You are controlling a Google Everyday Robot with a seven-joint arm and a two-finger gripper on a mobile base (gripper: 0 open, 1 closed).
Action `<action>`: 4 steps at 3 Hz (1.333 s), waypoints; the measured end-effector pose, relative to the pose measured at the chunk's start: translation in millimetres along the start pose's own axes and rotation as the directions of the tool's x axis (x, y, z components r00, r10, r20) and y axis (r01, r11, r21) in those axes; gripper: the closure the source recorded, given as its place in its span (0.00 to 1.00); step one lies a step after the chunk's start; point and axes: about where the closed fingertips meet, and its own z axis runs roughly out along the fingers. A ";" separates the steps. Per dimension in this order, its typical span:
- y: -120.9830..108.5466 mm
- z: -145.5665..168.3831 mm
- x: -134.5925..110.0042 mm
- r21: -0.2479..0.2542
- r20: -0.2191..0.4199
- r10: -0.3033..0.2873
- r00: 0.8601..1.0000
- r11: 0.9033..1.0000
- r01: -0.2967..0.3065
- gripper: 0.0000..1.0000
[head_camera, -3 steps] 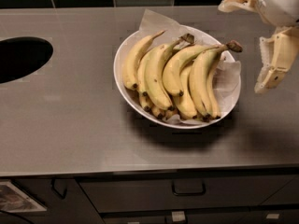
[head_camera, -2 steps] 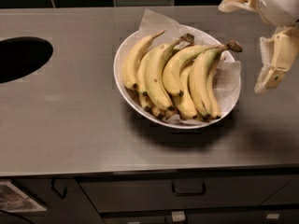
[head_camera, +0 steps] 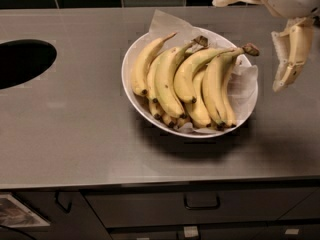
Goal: Pick banana from white bowl
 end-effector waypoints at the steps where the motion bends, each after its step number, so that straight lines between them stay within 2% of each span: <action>1: -1.9 -2.4 -13.5 -0.015 -0.016 -0.151 0.988 0.989 0.150 0.00; 2: 1.9 1.9 -16.0 -0.061 -0.081 -0.243 0.967 0.969 0.239 0.00; 3: 11.8 5.2 -4.5 -0.114 -0.161 -0.264 0.951 0.962 0.248 0.00; 4: -6.5 2.9 -6.2 -0.042 -0.187 -0.267 0.945 0.964 0.264 0.00</action>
Offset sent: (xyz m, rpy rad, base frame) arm -0.0588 -0.0132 -0.0178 -0.3593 0.0870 0.3325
